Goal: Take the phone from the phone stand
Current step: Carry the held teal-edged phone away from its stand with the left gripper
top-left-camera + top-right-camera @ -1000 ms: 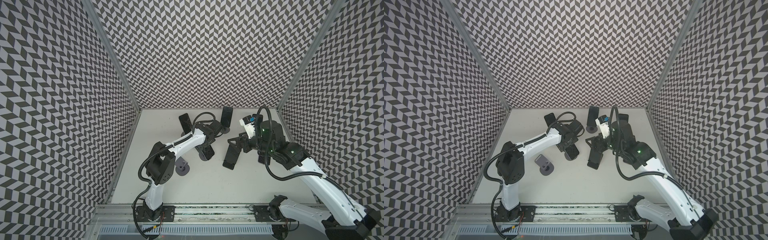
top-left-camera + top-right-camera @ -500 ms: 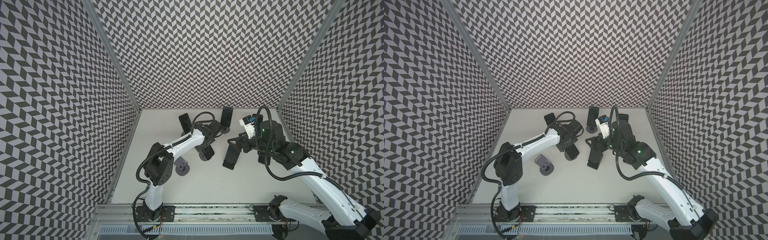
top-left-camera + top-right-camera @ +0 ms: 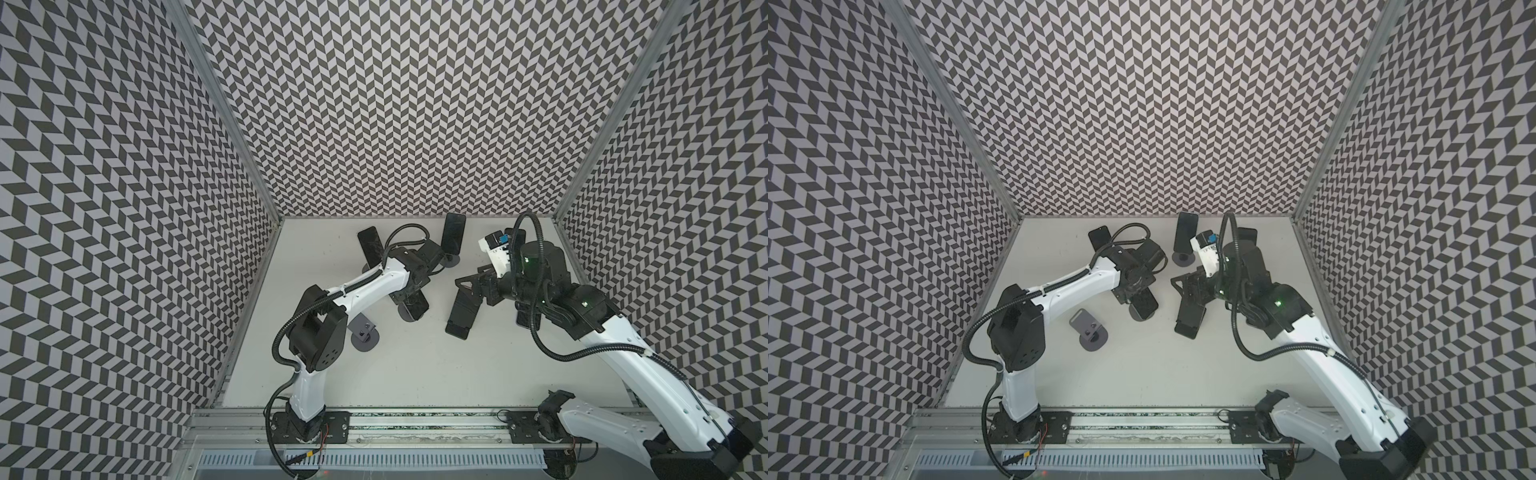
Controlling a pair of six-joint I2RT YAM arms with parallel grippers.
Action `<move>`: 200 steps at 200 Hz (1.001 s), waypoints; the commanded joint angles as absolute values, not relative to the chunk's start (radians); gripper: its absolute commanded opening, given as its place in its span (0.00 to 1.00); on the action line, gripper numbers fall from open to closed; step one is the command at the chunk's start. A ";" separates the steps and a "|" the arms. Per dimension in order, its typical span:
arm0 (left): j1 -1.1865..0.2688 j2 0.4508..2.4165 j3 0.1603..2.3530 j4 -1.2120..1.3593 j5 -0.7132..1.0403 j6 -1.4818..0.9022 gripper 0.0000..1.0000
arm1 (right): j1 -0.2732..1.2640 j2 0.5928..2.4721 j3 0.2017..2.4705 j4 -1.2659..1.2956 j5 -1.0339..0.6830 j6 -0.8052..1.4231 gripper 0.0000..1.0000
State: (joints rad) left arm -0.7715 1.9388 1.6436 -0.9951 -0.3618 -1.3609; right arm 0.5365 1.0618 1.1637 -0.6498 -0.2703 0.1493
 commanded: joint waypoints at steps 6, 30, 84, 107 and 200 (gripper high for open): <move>-0.765 1.903 1.637 -0.992 -0.384 -1.364 0.77 | 0.540 1.054 1.173 -0.610 -0.279 0.143 0.84; -0.767 1.902 1.639 -0.992 -0.385 -1.363 0.75 | 0.540 1.052 1.173 -0.609 -0.278 0.141 0.84; -0.765 1.893 1.638 -0.994 -0.391 -1.359 0.71 | 0.540 1.049 1.169 -0.607 -0.278 0.142 0.84; -0.766 1.889 1.634 -0.990 -0.391 -1.359 0.70 | 0.540 1.048 1.171 -0.607 -0.278 0.143 0.84; -0.768 1.845 1.624 -0.947 -0.411 -1.326 0.70 | 0.540 1.052 1.179 -0.606 -0.280 0.149 0.84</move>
